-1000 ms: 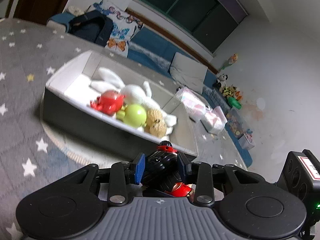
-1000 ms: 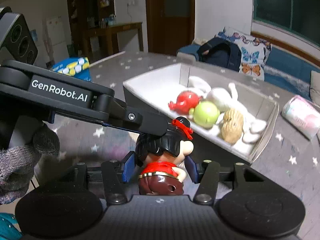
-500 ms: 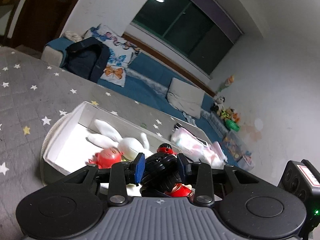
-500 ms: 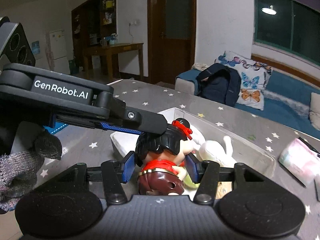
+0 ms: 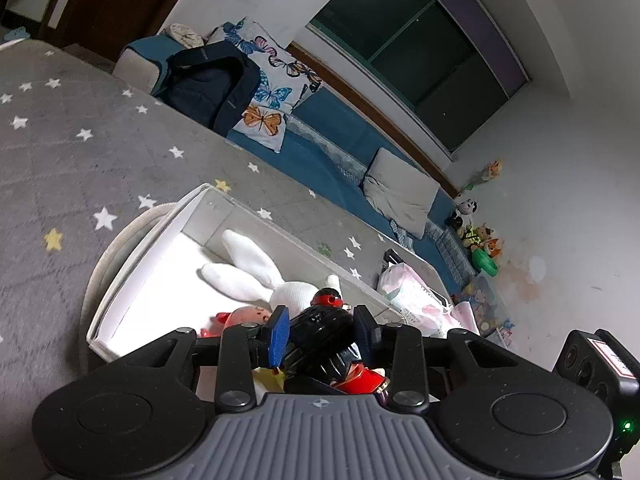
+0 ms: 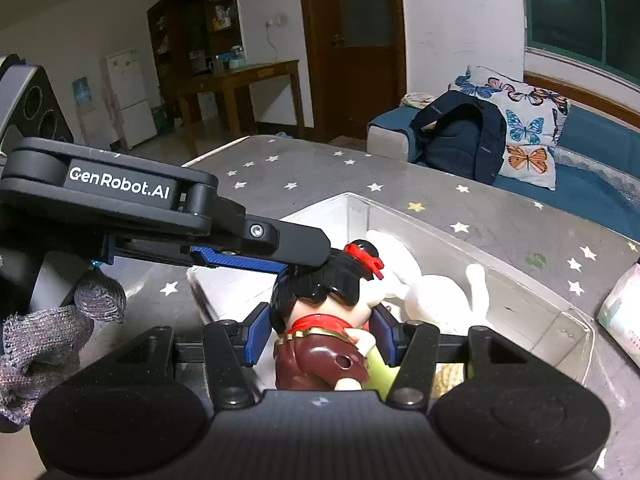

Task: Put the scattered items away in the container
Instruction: 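Carry the doll over the box and lower it inside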

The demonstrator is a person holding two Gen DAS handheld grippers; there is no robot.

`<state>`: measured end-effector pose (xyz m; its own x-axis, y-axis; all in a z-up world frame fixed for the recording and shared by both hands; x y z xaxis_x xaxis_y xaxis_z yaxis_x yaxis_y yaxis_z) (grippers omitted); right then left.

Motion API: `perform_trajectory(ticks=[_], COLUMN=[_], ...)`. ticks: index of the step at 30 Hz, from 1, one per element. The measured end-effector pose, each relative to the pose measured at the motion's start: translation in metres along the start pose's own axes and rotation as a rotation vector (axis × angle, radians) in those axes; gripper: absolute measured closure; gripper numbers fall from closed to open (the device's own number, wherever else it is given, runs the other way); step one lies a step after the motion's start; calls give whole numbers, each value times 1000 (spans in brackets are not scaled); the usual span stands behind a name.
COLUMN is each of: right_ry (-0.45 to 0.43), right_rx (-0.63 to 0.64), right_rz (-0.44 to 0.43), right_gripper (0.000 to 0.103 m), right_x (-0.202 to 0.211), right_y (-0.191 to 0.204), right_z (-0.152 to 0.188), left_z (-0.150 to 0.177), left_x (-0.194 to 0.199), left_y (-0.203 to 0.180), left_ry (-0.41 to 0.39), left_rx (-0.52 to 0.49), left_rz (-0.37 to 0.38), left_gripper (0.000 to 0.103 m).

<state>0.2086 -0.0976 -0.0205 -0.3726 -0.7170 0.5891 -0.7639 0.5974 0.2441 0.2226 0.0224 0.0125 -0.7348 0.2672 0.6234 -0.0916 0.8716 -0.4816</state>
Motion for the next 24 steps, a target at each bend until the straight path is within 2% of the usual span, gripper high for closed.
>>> perform_trajectory(ticks=[9, 12, 16, 24], right_ry=[-32, -26, -15, 12], right_rx=[13, -13, -68, -93], right_rz=[77, 107, 105, 94], right_gripper=[49, 49, 49, 49], right_x=[11, 11, 5, -6], right_y=[-32, -50, -69, -80], right_z=[-17, -19, -11, 5], left_z=[-19, -21, -17, -9], left_x=[-23, -41, -59, -74], left_y=[-33, -38, -35, -22], left_ry=[-38, -5, 23, 54], left_rx=[-49, -36, -26, -20], left_rz=[41, 58, 41, 8], left_gripper=[65, 65, 65, 65])
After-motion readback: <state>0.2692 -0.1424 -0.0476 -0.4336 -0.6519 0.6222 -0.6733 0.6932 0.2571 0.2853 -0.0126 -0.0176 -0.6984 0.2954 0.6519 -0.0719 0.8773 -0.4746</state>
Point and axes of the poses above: each gripper's, at about its wrist camera, not at the fingertips, and x roughly against the way its jaws point, y to its left, z to its underside, the point moved 7 cm from there along -x, roughly the way its jaws point, and after that the axes turned 14 degrees about -z, right-handed, at the moved point
